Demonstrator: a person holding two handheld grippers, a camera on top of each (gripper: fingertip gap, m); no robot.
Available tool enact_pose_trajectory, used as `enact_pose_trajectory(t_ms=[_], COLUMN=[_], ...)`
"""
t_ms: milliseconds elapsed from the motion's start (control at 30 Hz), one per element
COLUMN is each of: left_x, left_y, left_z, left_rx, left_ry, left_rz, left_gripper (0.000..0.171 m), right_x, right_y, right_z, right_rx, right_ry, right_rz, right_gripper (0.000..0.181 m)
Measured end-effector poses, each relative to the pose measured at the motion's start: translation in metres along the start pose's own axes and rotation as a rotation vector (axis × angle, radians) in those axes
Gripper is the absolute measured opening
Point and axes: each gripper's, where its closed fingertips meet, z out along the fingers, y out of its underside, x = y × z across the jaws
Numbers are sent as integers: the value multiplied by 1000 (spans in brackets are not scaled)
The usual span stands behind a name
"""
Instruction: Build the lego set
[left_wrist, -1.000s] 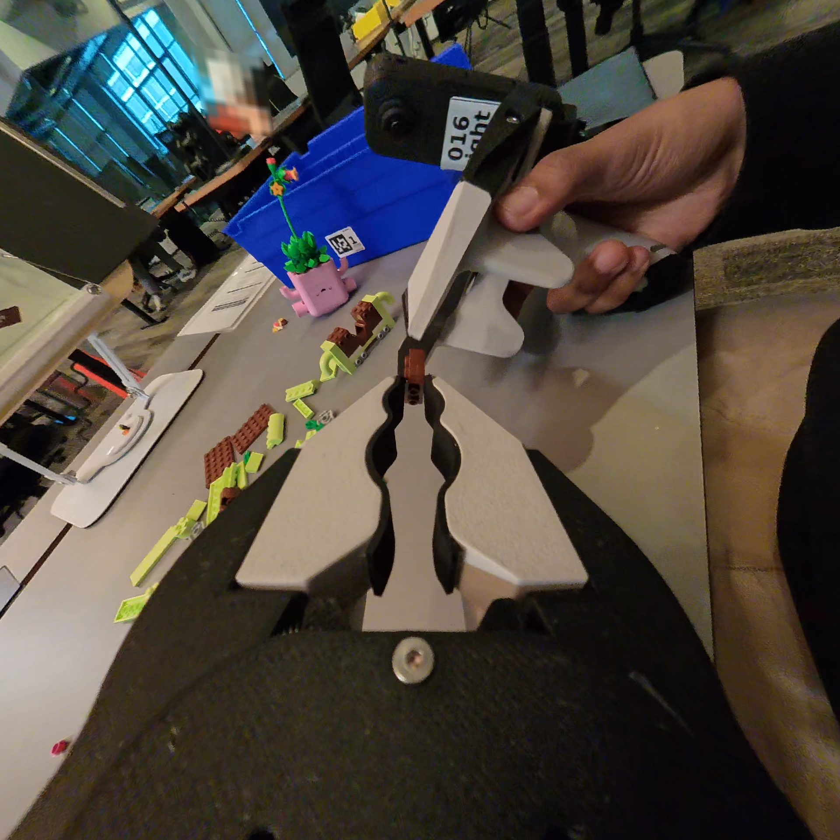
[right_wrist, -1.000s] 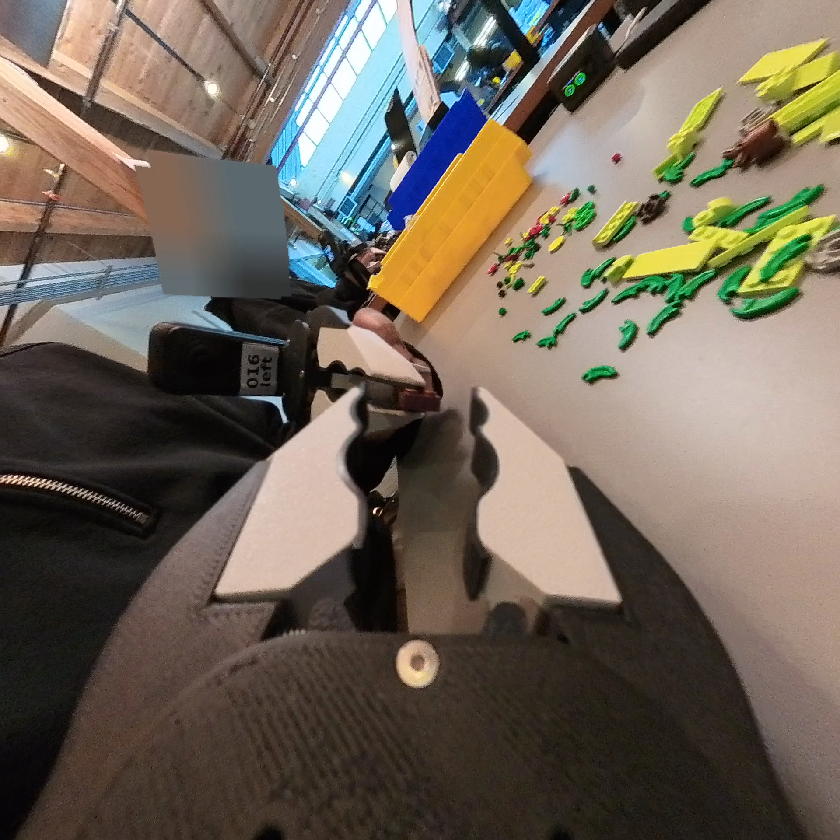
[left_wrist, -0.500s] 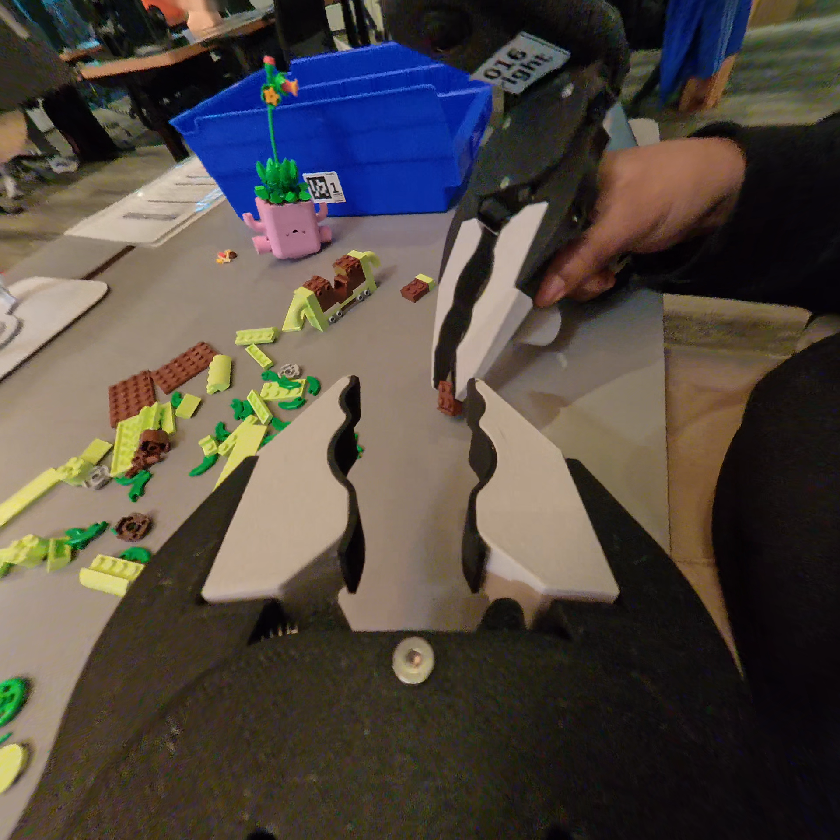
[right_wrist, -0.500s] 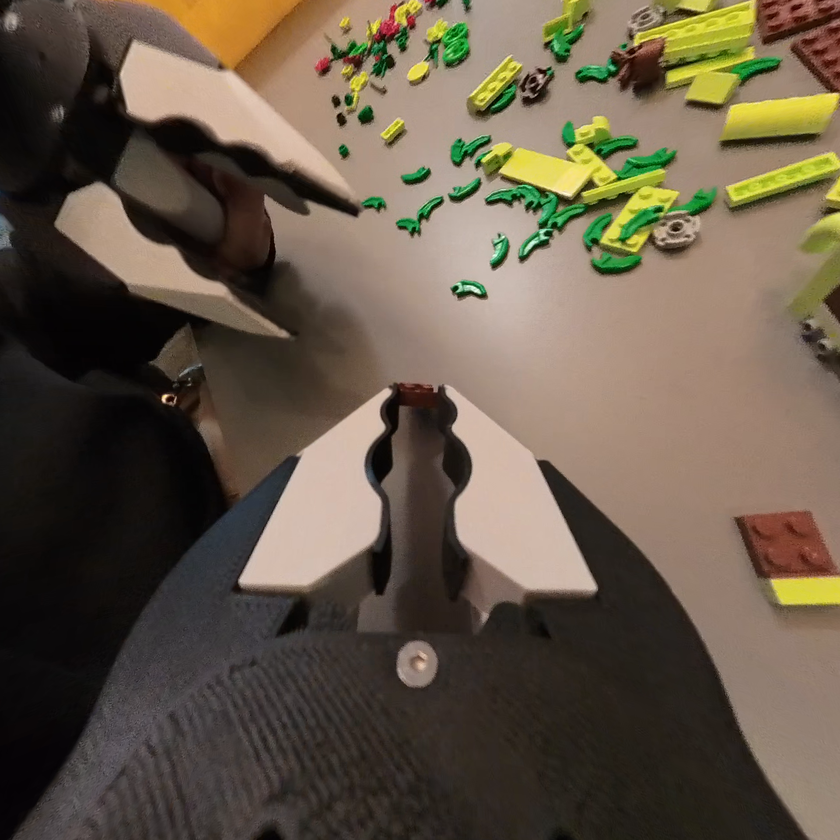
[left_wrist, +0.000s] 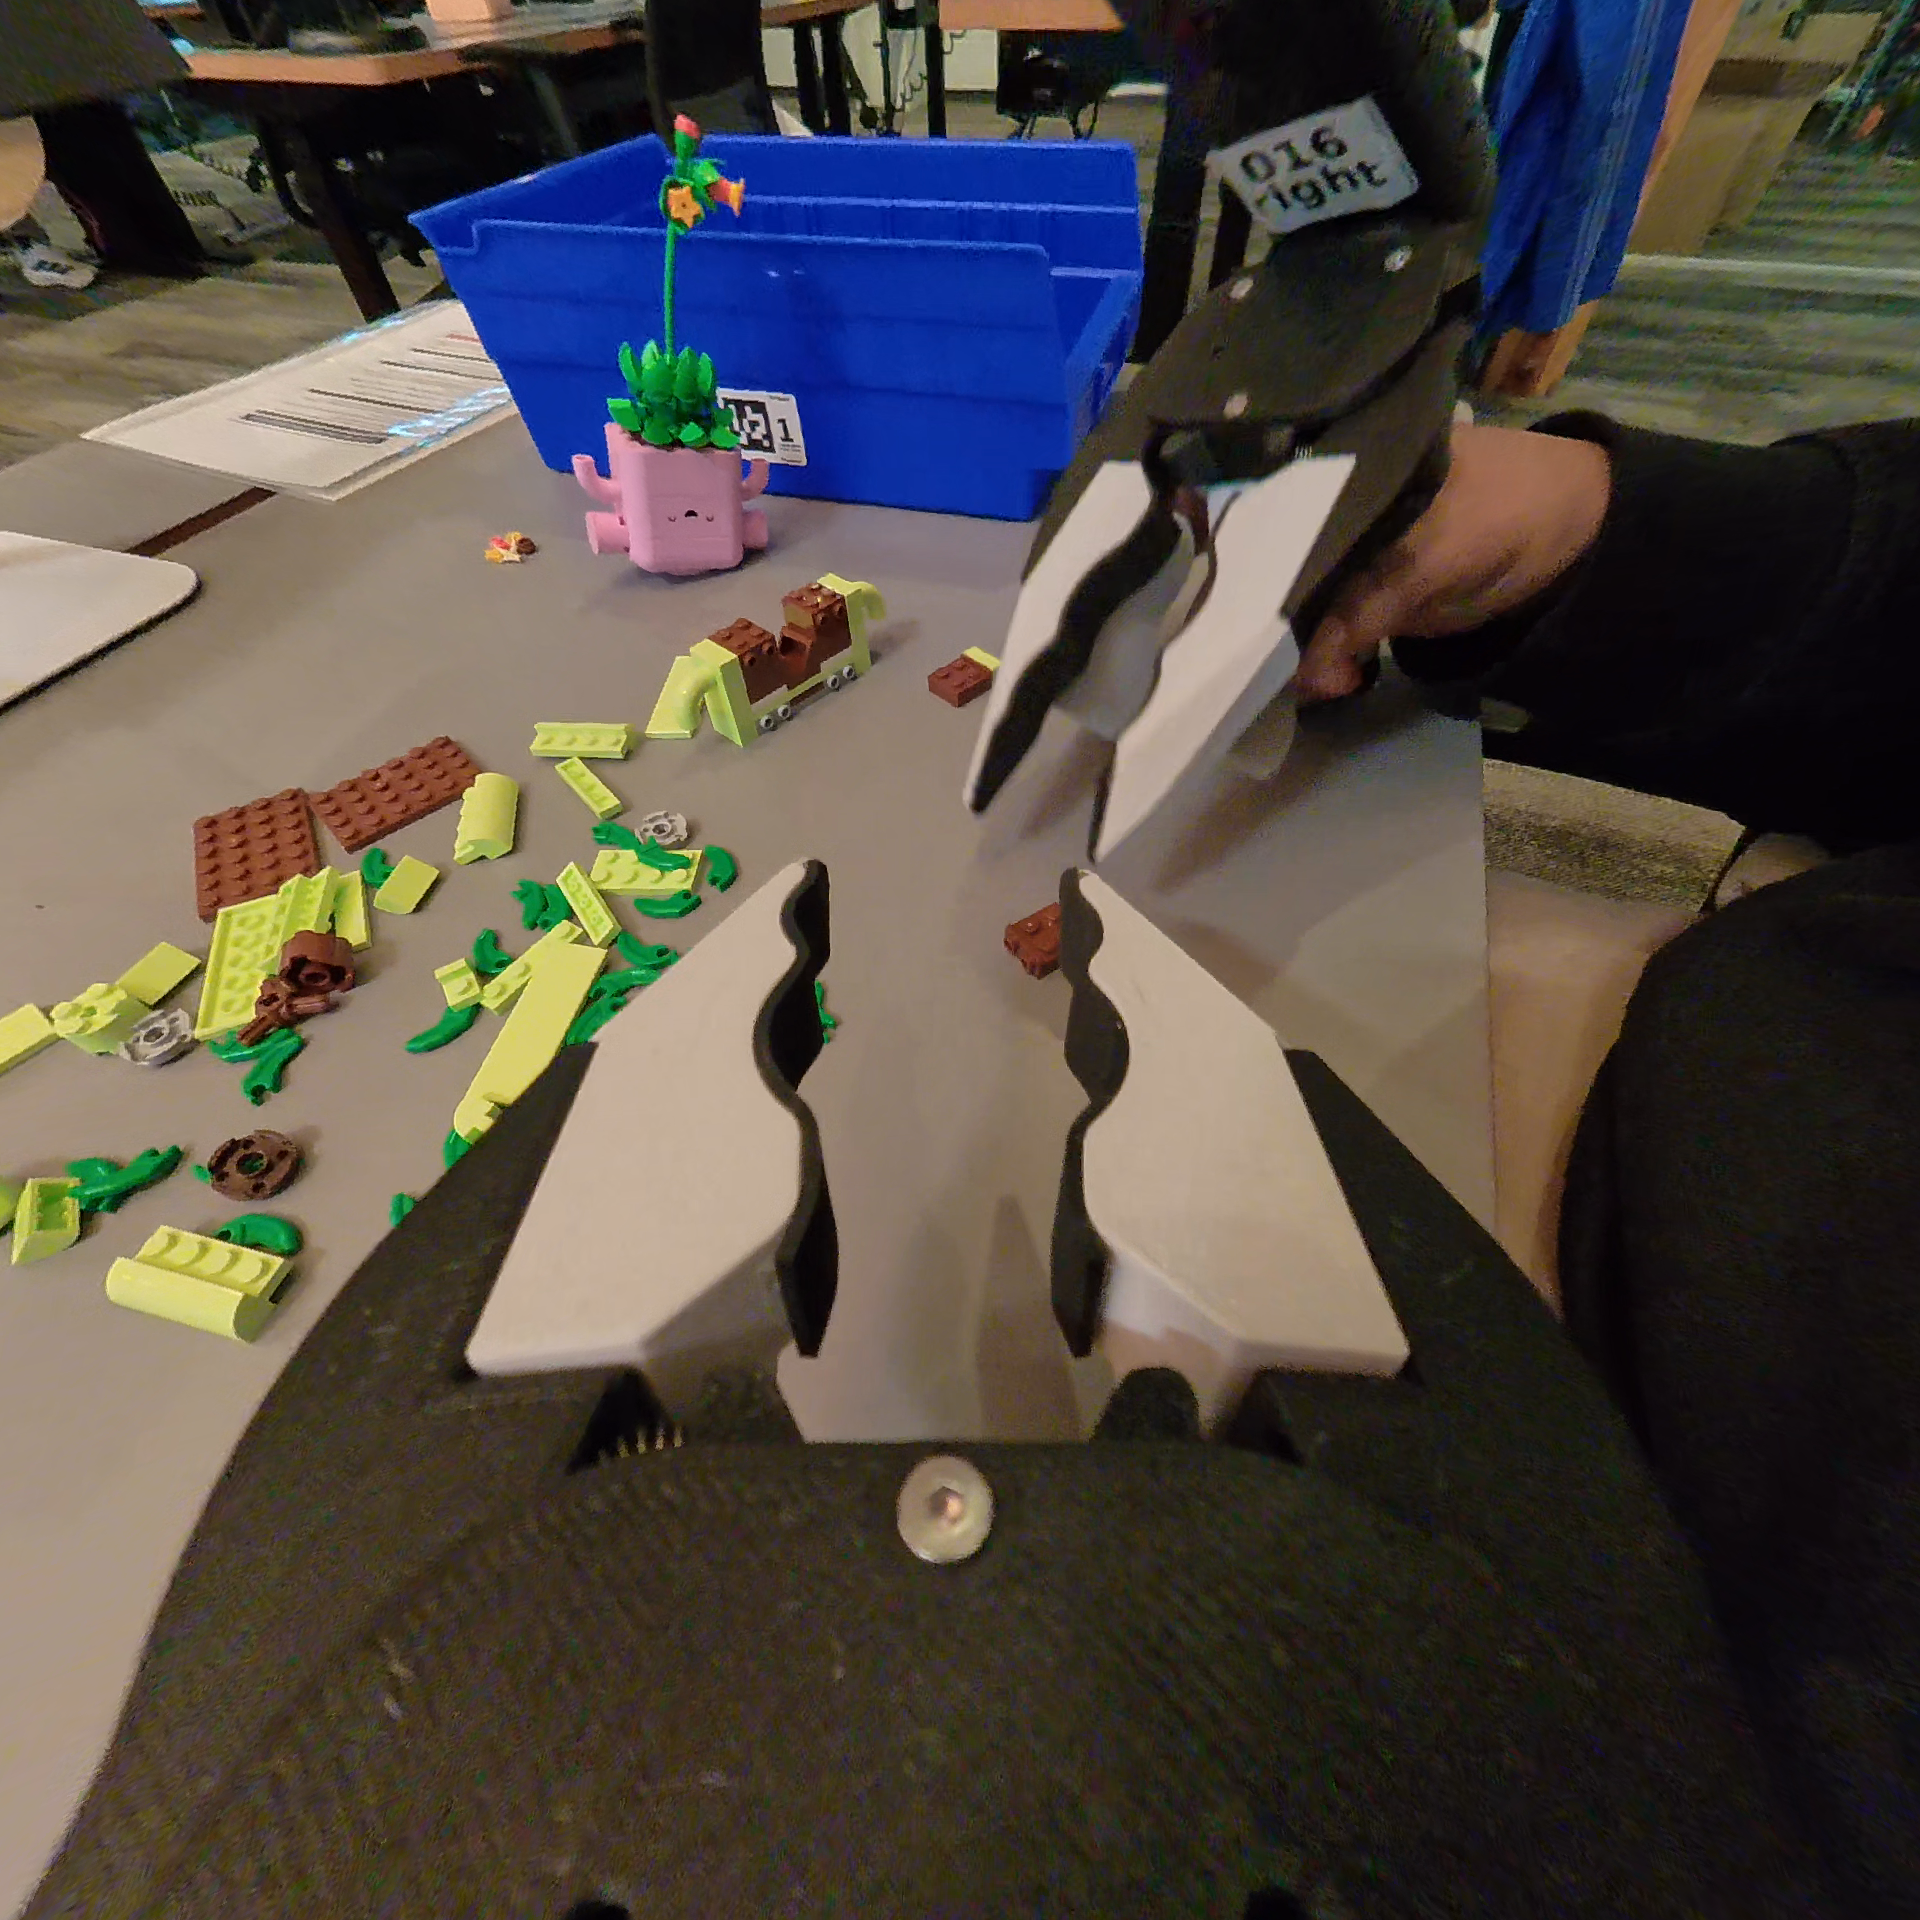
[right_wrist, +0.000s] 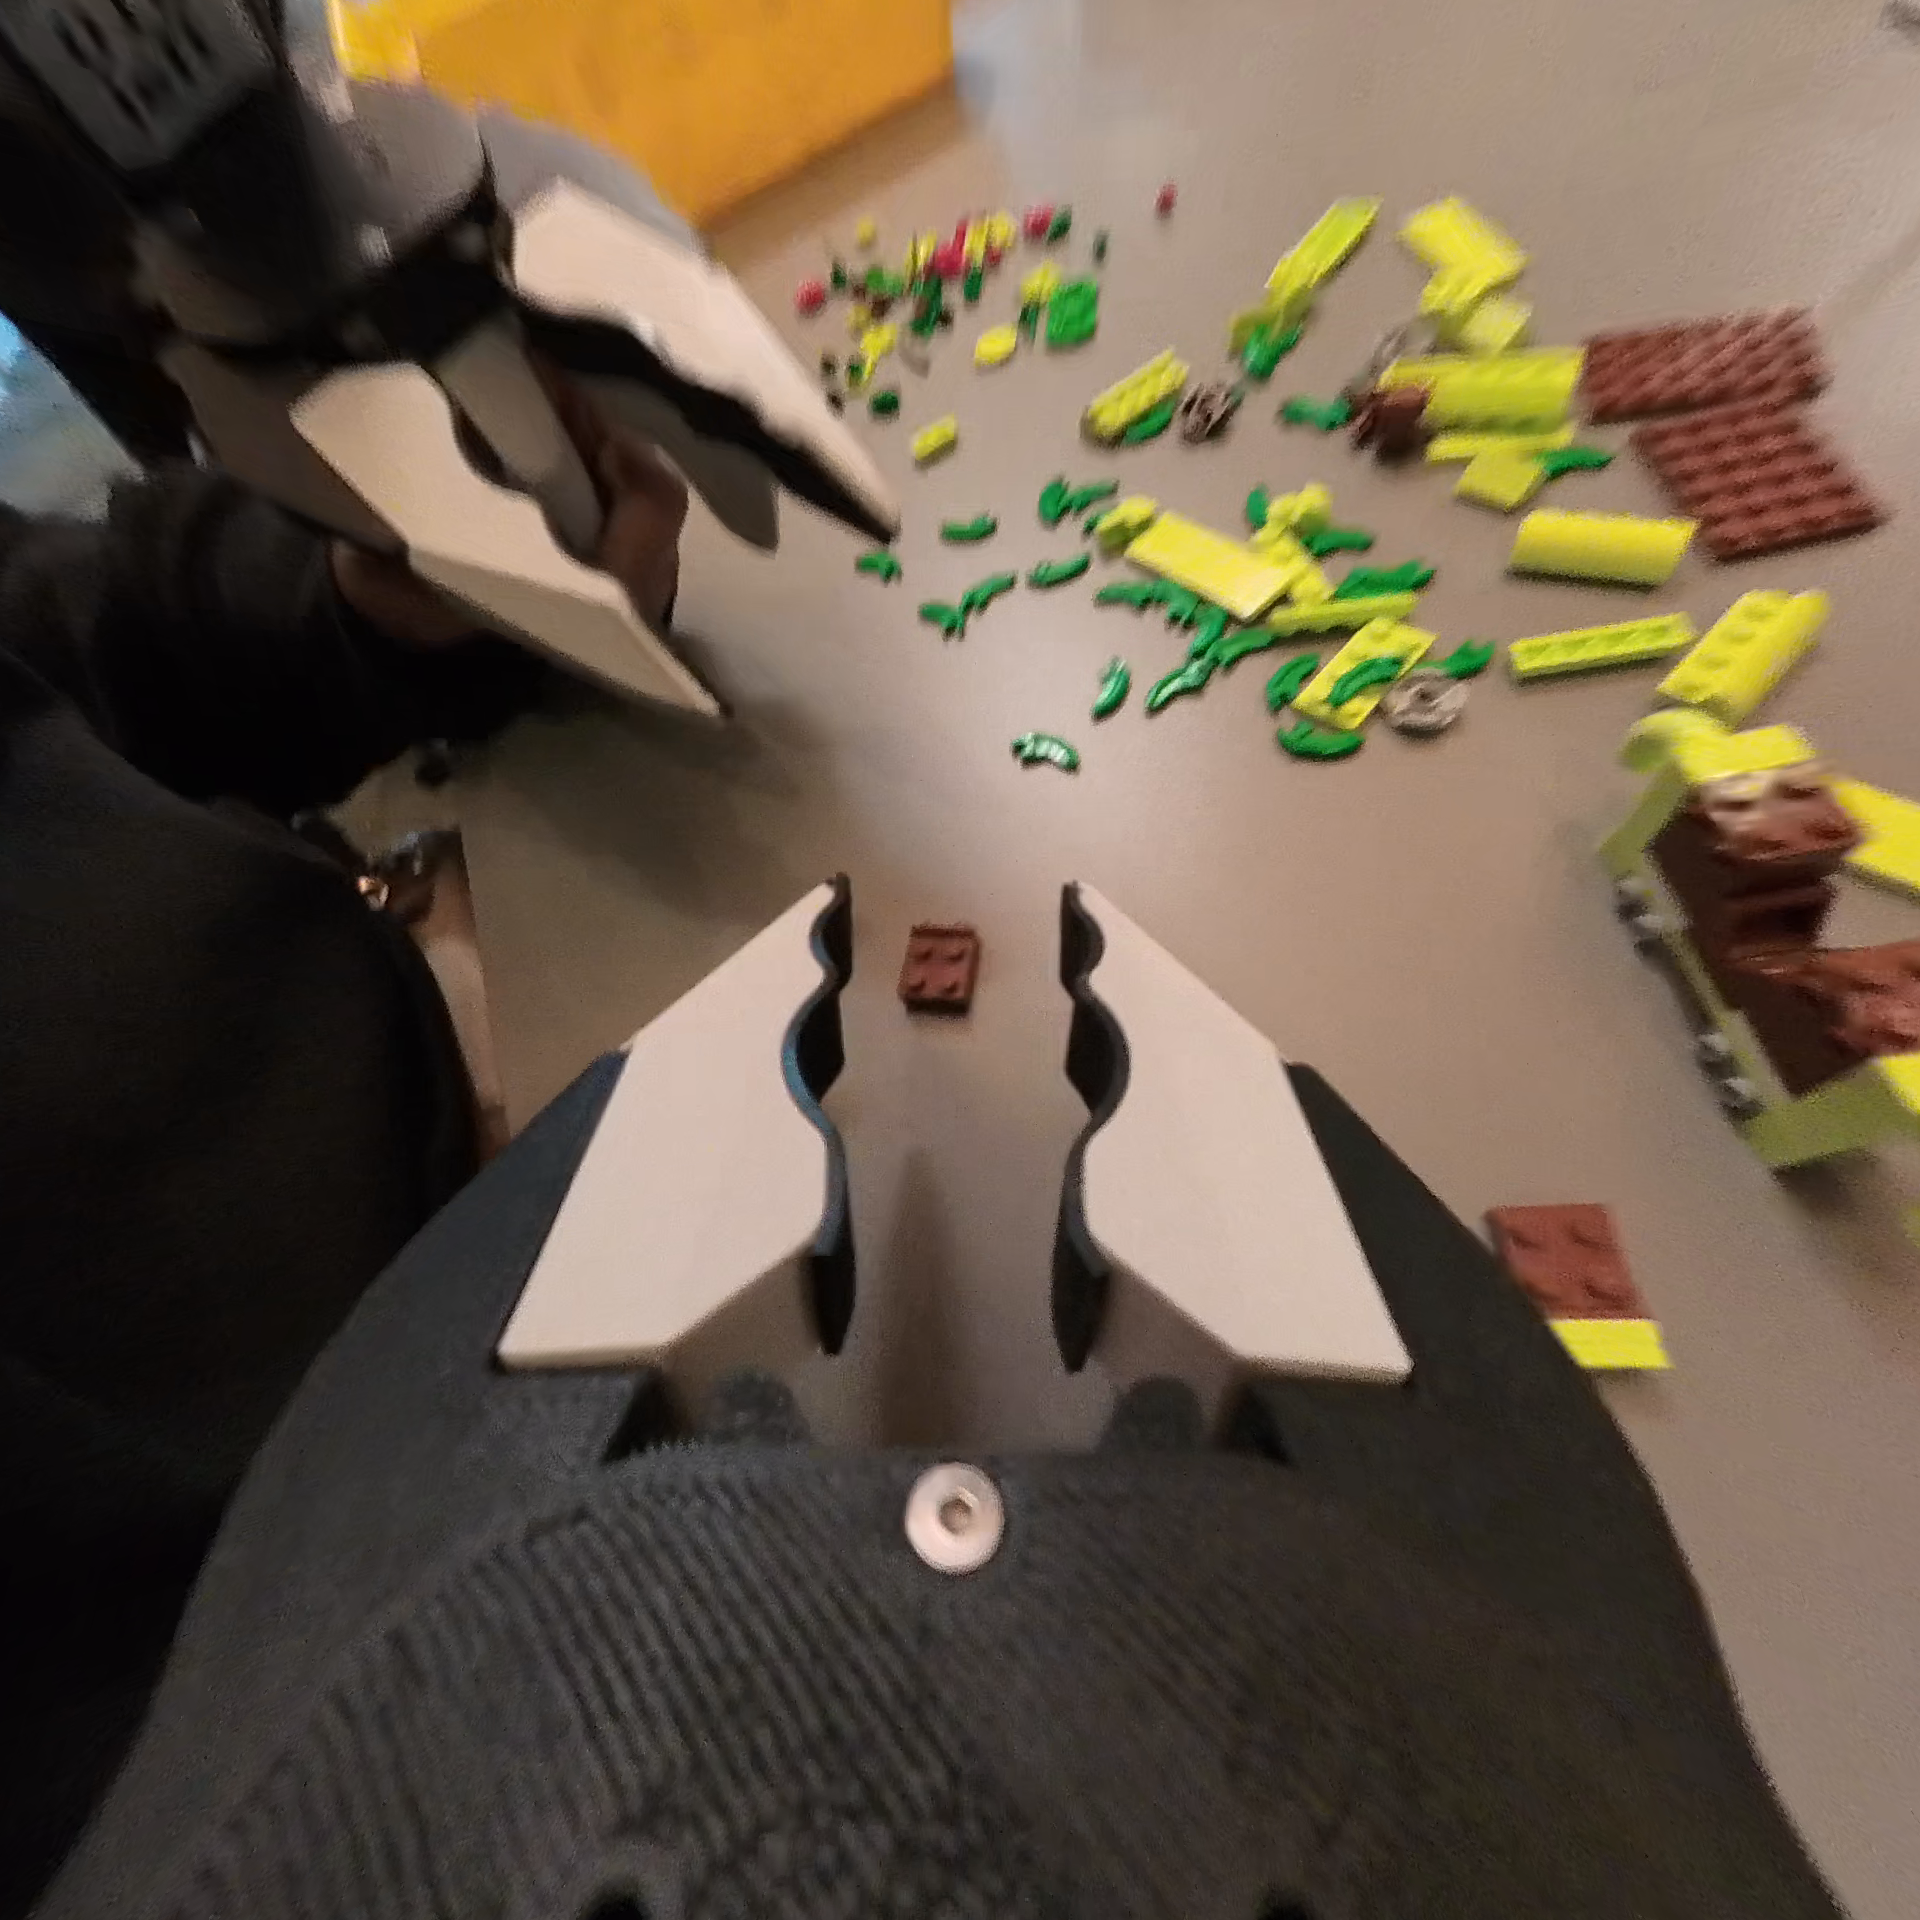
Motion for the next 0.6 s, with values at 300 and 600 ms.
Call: enact_pose_trajectory(t_ms=[300, 600], left_x=[-2, -3], left_y=[10, 11], left_z=[9, 10], left_rx=[-83, -87], left_ry=[16, 15], left_rz=[-33, -46], left_gripper=[43, 42], right_x=[10, 4], right_y=[-47, -39], right_z=[-35, -21], right_rx=[388, 297], right_ry=[145, 167], right_rz=[-132, -217], right_gripper=[0, 0])
